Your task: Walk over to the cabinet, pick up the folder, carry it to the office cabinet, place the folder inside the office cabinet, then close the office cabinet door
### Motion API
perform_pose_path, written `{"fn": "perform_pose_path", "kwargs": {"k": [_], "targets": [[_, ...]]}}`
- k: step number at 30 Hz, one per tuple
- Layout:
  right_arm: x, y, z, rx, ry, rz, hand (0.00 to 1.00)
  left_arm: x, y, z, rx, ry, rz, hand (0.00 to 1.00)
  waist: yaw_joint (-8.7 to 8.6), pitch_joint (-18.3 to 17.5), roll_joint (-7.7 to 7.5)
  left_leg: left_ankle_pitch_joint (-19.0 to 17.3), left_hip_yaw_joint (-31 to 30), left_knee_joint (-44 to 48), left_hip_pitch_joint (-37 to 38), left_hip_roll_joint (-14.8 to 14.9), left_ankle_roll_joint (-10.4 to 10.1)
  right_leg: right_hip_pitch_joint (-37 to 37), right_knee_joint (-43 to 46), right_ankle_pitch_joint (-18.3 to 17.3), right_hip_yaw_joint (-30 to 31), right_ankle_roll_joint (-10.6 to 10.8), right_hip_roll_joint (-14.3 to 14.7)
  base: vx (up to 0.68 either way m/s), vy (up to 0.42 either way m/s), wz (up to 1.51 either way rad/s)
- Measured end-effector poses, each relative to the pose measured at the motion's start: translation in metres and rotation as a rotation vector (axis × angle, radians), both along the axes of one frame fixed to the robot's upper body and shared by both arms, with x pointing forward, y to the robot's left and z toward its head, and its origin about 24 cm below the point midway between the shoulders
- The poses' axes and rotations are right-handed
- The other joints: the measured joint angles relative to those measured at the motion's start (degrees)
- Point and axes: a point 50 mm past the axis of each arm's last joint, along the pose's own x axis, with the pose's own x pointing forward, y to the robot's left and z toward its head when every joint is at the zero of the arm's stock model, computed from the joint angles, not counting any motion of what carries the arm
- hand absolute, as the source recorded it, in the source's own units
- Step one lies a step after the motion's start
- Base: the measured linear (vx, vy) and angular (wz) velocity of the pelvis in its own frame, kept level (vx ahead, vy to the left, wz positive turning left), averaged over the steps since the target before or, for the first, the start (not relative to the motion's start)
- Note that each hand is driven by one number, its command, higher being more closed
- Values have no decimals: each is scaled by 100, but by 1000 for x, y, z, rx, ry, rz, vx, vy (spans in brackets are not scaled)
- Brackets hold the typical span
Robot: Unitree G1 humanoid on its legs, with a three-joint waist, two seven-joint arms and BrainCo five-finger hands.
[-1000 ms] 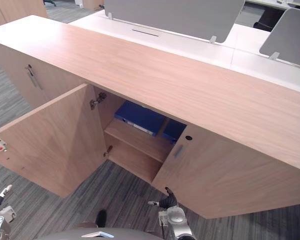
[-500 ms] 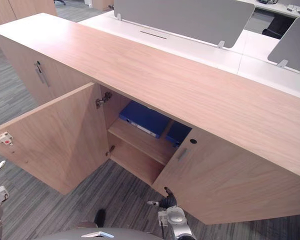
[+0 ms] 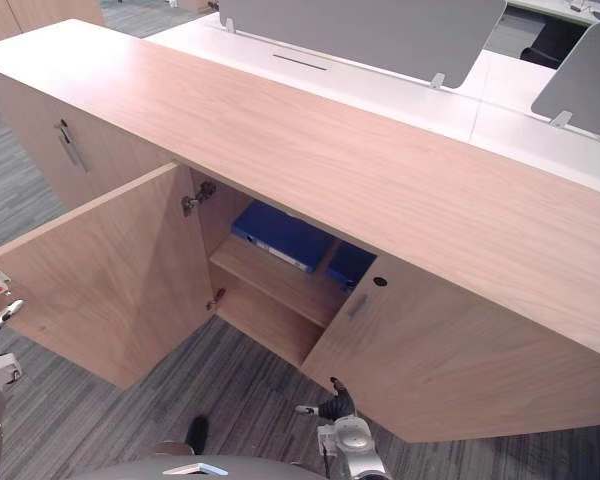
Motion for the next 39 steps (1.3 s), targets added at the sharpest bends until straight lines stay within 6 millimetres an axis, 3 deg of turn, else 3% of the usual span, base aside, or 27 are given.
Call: {"fn": "perform_pose_path", "kwargs": {"k": [13, 18, 22, 39], "targets": [[-10, -1, -4, 4, 24, -21, 0, -3, -13, -3, -10, -1, -34, 0, 41, -16, -33, -8, 49, 0, -38, 9, 2, -79, 27, 5, 36, 3, -3, -1, -4, -1], [-11, -2, -4, 5, 26, -28, 0, -17, -31, -10, -46, -13, -52, 0, 58, -20, -35, -1, 84, 1, -47, 11, 6, -114, 69, 9, 56, 7, -13, -14, -6, -1], [-16, -6, -5, 1, 35, -51, 0, -29, -48, -17, -90, -9, -78, 0, 171, -25, -15, 0, 226, 1, 16, 52, 8, -145, 93, 25, 210, -24, -7, -41, -7, -15], [-35, -7, -11, 17, 81, -57, 0, -46, -126, -39, -319, 32, -367, 0, 77, -107, 174, 65, 393, 1, 45, 158, -16, -247, 56, 142, 640, -16, 85, -56, -3, -7]]}}
